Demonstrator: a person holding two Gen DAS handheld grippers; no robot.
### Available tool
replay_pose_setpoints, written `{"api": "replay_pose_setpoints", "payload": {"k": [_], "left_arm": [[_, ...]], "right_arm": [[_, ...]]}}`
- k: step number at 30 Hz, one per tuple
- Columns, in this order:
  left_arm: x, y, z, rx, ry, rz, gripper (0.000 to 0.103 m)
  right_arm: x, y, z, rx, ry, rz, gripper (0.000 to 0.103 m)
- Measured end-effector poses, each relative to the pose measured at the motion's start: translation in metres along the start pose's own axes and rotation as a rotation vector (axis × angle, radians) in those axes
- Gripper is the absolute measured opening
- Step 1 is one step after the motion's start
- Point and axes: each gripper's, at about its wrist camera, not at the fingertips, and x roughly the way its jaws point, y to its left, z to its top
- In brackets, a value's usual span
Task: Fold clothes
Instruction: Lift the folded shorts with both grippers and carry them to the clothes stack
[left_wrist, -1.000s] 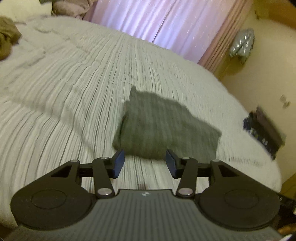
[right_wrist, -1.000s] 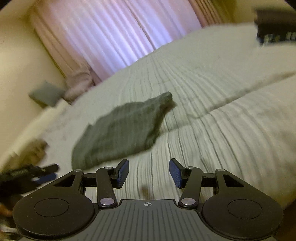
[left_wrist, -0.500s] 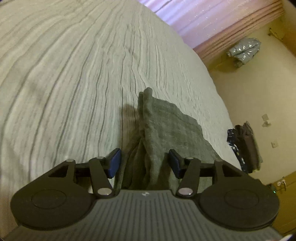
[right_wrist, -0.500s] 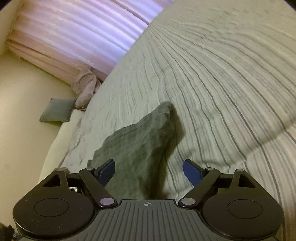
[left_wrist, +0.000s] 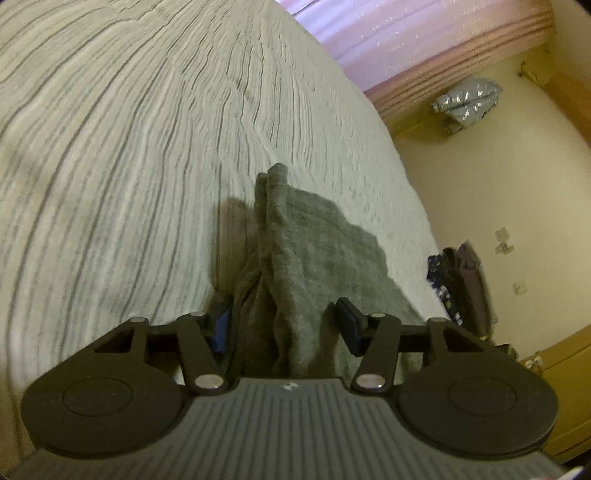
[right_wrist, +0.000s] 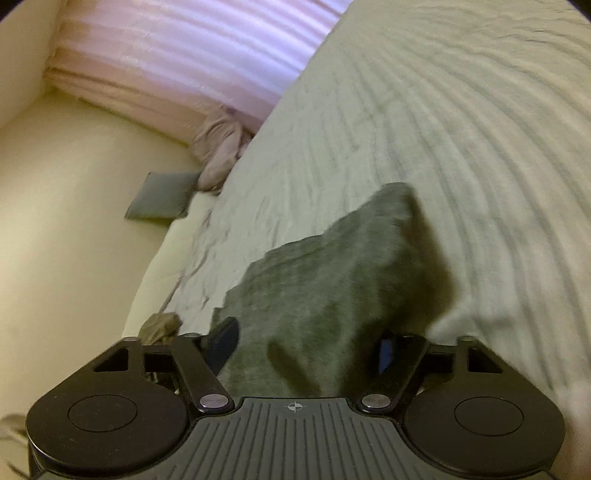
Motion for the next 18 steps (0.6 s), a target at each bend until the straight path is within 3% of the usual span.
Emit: {"api": "replay_pose_setpoints", "payload": {"k": [4, 6, 9, 11, 18], "left_arm": [[0.017, 0.001, 0.005, -0.010, 0.033, -0.060, 0.031], [0.021, 0.005, 0.009, -0.043, 0.053, -0.072, 0.022], [0.021, 0.005, 0.015, -0.086, 0.079, -0.094, 0.013], [0.020, 0.001, 0.020, -0.112, 0.096, -0.105, 0.012], [0.009, -0.057, 0.055, -0.130, 0.128, -0.143, 0.010]], "right_arm": [[0.025, -0.001, 0.009, -0.050, 0.070, 0.052, 0.066], [0.037, -0.004, 0.012, -0.029, 0.102, 0.052, 0.041], [0.046, -0.006, 0.017, -0.003, 0.136, 0.037, 0.033], [0.045, -0.005, 0.021, 0.047, 0.151, 0.018, 0.017], [0.009, 0.039, 0.041, 0.086, 0.102, -0.057, 0.012]]}}
